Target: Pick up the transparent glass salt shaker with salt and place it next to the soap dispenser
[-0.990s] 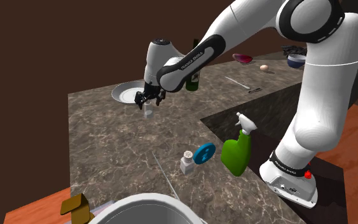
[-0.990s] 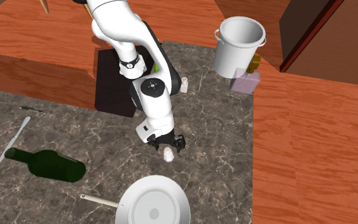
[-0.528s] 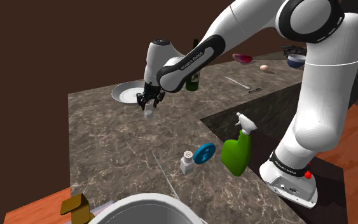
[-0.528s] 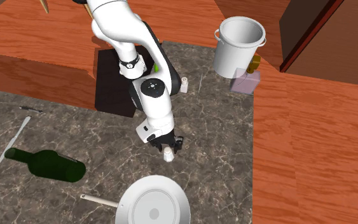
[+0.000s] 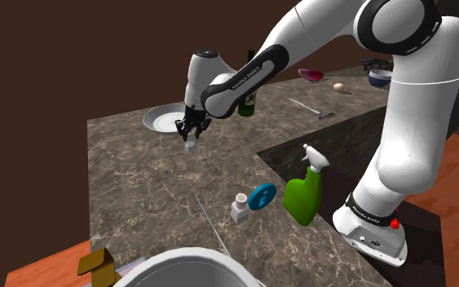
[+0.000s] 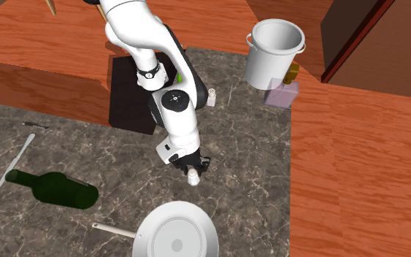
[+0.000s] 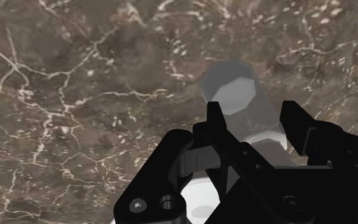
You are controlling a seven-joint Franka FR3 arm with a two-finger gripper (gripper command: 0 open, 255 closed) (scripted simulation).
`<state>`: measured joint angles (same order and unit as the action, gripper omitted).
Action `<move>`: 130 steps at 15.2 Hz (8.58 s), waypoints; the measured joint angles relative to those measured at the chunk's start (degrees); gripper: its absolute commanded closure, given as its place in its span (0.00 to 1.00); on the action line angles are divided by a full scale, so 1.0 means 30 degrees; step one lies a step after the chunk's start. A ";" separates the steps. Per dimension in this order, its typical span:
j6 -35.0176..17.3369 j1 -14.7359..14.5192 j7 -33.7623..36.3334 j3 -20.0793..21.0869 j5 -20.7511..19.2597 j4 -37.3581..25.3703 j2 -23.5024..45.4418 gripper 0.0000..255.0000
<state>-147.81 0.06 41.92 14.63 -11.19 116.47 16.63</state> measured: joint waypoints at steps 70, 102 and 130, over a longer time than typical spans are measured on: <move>1.3606 -0.1381 0.1511 0.2395 0.2346 -0.7180 -0.6545 1.00; 1.4928 -0.6379 1.4386 0.9882 -0.0182 -0.6741 -0.6330 1.00; 0.8150 -0.6376 1.6434 0.9960 -0.1520 -0.0279 -0.5538 1.00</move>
<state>-123.36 -19.07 91.22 44.51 -15.75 115.63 0.02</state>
